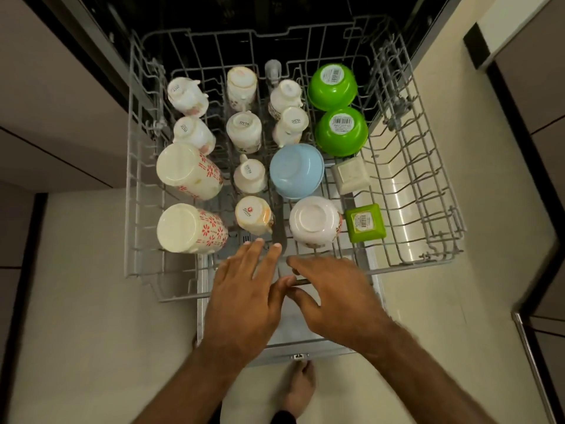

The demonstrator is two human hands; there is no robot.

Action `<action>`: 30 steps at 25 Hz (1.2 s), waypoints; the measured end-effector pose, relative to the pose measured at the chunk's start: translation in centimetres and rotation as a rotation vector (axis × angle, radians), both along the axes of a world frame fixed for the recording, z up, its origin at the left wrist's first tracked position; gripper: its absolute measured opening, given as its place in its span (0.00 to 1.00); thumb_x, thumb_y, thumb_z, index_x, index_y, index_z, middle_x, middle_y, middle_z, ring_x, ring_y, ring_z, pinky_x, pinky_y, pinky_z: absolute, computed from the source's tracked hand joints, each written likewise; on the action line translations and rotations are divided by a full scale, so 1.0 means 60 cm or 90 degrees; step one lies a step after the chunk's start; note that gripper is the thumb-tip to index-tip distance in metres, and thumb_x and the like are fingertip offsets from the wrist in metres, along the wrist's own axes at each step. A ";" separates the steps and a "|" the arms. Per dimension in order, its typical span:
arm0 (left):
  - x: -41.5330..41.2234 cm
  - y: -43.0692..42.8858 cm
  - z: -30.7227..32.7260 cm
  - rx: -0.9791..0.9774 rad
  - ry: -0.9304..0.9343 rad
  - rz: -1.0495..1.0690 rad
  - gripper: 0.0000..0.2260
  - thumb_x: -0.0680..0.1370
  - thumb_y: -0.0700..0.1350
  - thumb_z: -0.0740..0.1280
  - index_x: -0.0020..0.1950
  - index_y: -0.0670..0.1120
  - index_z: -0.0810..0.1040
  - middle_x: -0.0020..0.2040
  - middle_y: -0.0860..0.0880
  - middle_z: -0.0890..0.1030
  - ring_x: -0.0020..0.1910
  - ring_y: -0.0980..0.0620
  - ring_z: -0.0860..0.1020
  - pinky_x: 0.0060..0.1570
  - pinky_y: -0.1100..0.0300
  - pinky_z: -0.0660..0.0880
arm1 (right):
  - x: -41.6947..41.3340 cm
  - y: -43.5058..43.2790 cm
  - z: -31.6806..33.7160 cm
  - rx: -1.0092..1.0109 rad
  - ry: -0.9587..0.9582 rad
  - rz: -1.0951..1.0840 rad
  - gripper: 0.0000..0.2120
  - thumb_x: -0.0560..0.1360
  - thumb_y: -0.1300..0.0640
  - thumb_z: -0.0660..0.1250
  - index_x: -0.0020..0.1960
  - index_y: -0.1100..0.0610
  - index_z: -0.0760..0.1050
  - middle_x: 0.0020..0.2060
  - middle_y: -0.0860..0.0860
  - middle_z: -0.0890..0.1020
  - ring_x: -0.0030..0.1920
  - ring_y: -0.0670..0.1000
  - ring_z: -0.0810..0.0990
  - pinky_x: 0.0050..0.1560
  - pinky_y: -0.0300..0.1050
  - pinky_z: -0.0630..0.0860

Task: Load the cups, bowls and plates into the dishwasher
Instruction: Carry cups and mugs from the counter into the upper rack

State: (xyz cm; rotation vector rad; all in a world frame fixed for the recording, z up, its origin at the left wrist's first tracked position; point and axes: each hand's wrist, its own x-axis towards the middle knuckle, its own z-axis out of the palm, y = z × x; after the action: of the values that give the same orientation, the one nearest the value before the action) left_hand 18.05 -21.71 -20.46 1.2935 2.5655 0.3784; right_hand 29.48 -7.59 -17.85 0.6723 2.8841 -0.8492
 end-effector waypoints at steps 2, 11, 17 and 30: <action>0.001 -0.003 -0.002 -0.003 0.049 -0.024 0.25 0.85 0.62 0.50 0.75 0.51 0.73 0.73 0.46 0.76 0.74 0.44 0.72 0.70 0.43 0.68 | 0.003 0.001 -0.010 0.041 0.037 -0.011 0.19 0.73 0.45 0.71 0.63 0.49 0.79 0.51 0.46 0.86 0.51 0.51 0.85 0.52 0.56 0.82; -0.031 0.005 -0.022 0.103 0.186 -0.113 0.17 0.84 0.52 0.58 0.58 0.44 0.83 0.64 0.44 0.82 0.67 0.42 0.77 0.64 0.44 0.71 | -0.004 0.012 -0.038 0.174 0.090 -0.128 0.17 0.75 0.38 0.67 0.56 0.48 0.83 0.48 0.44 0.86 0.54 0.49 0.82 0.68 0.63 0.69; -0.100 0.064 -0.029 0.140 0.242 -0.062 0.17 0.85 0.54 0.58 0.47 0.45 0.79 0.51 0.46 0.84 0.56 0.42 0.80 0.55 0.46 0.70 | -0.082 0.063 -0.045 0.165 0.093 -0.178 0.17 0.75 0.34 0.67 0.53 0.46 0.82 0.46 0.43 0.85 0.53 0.48 0.81 0.72 0.61 0.62; -0.282 0.212 -0.056 0.213 0.301 -0.048 0.24 0.86 0.58 0.54 0.43 0.44 0.78 0.42 0.44 0.83 0.49 0.41 0.80 0.55 0.46 0.70 | -0.254 0.221 -0.068 0.224 0.199 -0.149 0.19 0.75 0.34 0.65 0.51 0.47 0.83 0.43 0.43 0.86 0.49 0.49 0.82 0.64 0.53 0.65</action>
State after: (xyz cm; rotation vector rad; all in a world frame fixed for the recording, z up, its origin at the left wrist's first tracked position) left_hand 1.10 -9.00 -23.83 1.7754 2.9117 0.5642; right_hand 14.27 5.69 -21.93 1.0078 3.3284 -0.5021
